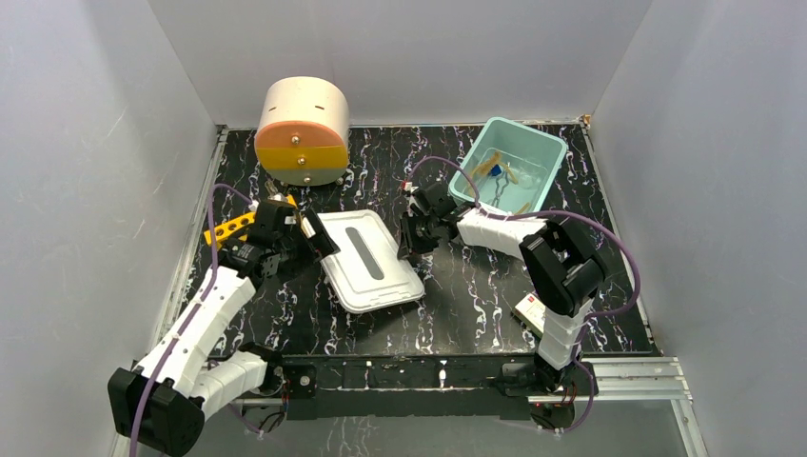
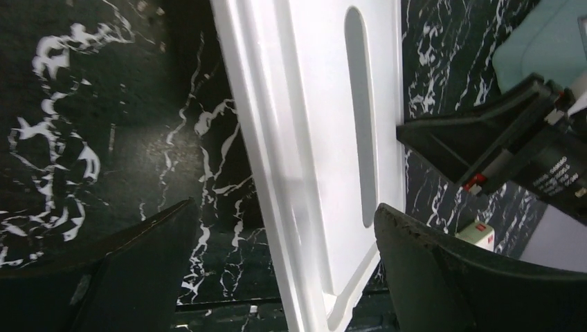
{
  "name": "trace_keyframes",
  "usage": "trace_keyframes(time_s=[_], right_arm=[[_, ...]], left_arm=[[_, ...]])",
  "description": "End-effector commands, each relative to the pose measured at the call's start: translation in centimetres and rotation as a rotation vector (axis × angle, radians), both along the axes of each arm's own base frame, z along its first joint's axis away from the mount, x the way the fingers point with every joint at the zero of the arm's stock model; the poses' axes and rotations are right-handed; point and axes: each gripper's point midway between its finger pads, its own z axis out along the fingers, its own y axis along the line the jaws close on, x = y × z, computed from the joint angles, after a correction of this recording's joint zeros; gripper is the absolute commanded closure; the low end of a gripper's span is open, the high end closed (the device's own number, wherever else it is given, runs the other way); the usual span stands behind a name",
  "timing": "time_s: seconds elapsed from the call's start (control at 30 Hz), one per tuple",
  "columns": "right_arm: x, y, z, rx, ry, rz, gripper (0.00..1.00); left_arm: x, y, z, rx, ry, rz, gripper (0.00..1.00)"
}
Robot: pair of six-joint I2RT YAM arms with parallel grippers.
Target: Organize the chemistry lab equipment
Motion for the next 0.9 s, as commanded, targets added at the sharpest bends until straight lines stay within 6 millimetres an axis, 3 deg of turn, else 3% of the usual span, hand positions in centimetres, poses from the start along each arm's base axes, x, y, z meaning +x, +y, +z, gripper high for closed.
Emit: trace_keyframes(time_s=[0.0, 0.13, 0.23, 0.37, 0.47, 0.57, 0.73, 0.87], right_arm=[[0.3, 1.7, 1.6, 0.114, 0.008, 0.021, 0.92], [0.4, 2.1, 2.2, 0.150, 0.020, 0.023, 0.92], [0.5, 2.2, 2.5, 0.168, 0.025, 0.018, 0.92], [0.5, 2.0, 2.3, 0.163, 0.031, 0.005, 0.92], [0.7, 1.5, 1.5, 0.132, 0.029, -0.009, 0.93], [0.6, 1.1, 0.8, 0.109, 0.035, -0.018, 0.94], [1.0, 0.7, 0.2, 0.077, 0.027, -0.036, 0.95], [1.7, 0.1, 0.0, 0.029, -0.004, -0.048, 0.95]], left_arm=[[0.0, -2.8, -0.2, -0.145, -0.021, -0.074, 0.02], [0.5, -3.6, -0.1, -0.179, -0.054, -0.098, 0.04], [0.7, -4.6, 0.1, -0.229, -0.067, -0.129, 0.13], [0.6, -3.7, -2.0, -0.182, -0.003, -0.077, 0.22], [0.0, -1.3, -3.2, -0.075, 0.051, 0.029, 0.11], [-0.3, -0.8, -2.9, -0.055, 0.054, 0.033, 0.04], [-0.9, -0.5, -2.9, -0.050, 0.063, 0.034, 0.02], [-1.6, 0.5, -4.3, -0.007, 0.090, 0.064, 0.02]])
